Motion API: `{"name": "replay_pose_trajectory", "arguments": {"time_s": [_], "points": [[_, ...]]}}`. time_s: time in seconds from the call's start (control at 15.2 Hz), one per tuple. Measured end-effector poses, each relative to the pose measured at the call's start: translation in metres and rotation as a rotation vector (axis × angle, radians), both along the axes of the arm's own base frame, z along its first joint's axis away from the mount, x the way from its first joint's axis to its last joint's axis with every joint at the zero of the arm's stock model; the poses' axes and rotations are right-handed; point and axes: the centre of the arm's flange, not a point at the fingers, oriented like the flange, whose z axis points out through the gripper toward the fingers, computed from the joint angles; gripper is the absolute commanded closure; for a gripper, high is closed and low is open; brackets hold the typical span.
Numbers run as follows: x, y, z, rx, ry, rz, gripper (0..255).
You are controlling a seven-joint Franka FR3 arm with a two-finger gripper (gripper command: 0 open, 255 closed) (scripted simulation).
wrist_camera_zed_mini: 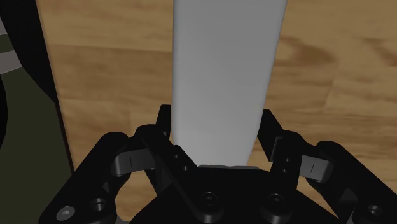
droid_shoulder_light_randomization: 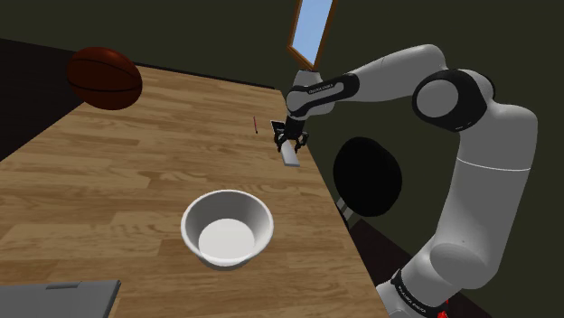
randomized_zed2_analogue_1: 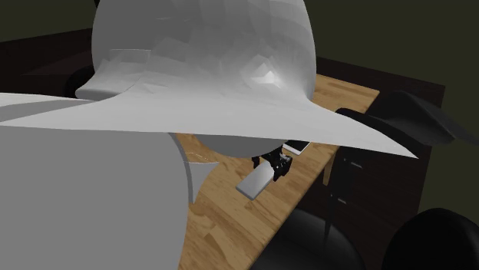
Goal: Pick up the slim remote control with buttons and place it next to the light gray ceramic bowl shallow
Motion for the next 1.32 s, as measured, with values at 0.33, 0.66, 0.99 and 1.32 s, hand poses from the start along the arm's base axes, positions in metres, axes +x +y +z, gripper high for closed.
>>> {"name": "replay_pose_trajectory", "arguments": {"time_s": [0.33,0.66,0.99,1.32], "points": [[0.0,0.0,0.0,0.0,0.0,0.0,255],[-0.001,0.0,0.015,0.0,0.0,0.0,255],[-0.001,0.0,0.041,0.0,0.0,0.0,255],[0.0,-0.001,0.068,0.0,0.0,0.0,255]]}}
